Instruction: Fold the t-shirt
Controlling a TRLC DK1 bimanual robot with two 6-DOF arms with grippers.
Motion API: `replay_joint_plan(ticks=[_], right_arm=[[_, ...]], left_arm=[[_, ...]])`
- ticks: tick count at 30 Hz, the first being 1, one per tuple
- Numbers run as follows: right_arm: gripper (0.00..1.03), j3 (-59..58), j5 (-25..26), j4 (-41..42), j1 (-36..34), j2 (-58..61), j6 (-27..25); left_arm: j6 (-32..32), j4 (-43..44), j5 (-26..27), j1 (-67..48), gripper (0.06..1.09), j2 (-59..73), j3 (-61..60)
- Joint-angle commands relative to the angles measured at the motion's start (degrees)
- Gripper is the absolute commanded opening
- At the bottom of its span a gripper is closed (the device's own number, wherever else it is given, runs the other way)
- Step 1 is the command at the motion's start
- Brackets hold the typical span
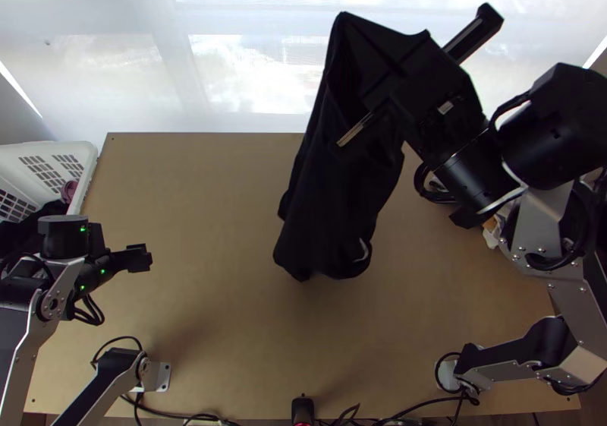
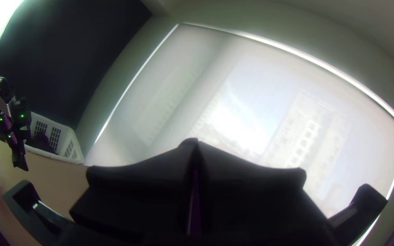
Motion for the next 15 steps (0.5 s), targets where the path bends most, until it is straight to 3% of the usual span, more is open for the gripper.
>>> replay_joint_plan(ticks=[1,5,12,15], right_arm=[[0.03,0.1,0.2,2.3,5.1,1.3,-1.7],[0.03,-1.5,0.5,1.8,4.6,3.3,-1.8],[0.03,-12.1,-2.2,1.3,-12.7,3.5,8.3],[0.03,-19.5,-4.6,1.4,-19.1,2.3,9.5]], left_arm=[[-0.7,-0.7,0.1,0.3,1.04,-0.9,-0.3],[-0.9,-0.7,0.1,0.3,1.04,-0.8,-0.4],[-1.8,-0.6,0.1,0.2,1.04,-0.6,-0.8],[-1.8,-0.3,0.1,-1.6,1.04,-0.2,-1.2]])
